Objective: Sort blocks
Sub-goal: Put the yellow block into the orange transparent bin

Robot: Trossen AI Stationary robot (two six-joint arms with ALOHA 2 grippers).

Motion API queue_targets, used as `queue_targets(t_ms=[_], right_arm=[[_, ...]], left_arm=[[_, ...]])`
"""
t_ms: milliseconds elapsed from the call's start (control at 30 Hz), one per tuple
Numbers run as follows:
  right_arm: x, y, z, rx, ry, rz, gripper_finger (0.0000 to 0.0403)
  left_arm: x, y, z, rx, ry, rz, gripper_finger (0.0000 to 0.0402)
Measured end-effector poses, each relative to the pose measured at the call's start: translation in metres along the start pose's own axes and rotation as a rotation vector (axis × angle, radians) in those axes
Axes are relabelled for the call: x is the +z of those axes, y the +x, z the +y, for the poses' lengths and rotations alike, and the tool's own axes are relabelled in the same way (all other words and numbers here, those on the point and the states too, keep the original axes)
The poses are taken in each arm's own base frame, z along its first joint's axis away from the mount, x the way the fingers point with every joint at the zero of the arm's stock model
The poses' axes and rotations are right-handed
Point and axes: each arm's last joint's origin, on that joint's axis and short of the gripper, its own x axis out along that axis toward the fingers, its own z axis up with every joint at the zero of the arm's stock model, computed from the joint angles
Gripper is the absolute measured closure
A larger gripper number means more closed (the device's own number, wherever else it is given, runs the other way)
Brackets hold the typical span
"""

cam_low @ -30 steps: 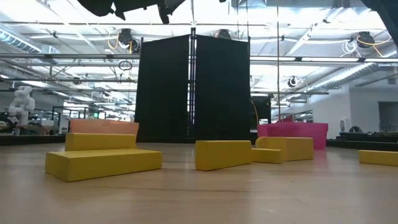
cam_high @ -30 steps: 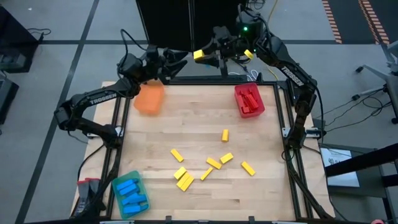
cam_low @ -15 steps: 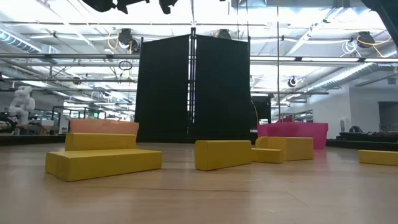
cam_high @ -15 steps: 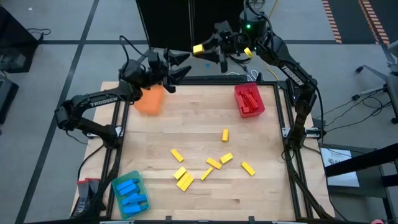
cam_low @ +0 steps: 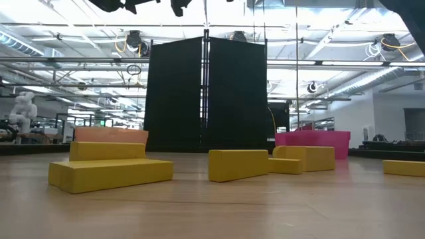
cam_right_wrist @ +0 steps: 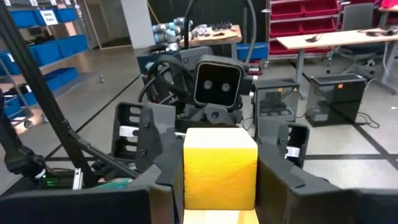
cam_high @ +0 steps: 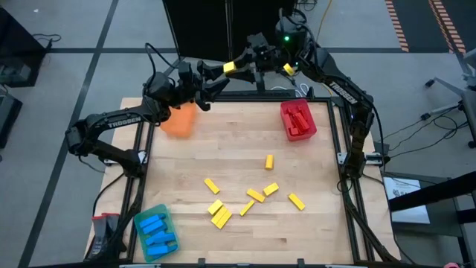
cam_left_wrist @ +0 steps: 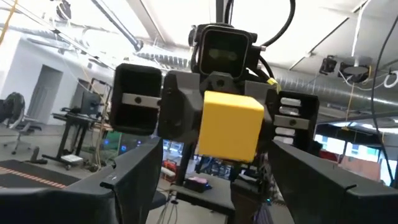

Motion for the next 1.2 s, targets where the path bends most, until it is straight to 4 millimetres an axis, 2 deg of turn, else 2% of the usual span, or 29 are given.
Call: queue_targets(t_ms=[1200], right_arm=[[-0.0022, 0.0049, 0.002, 0.011, 0.003, 0.007, 0.0289]], left_arm=[[-0.0034, 0.0024, -0.0067, 0.045, -0.019, -0.008, 0.0103]])
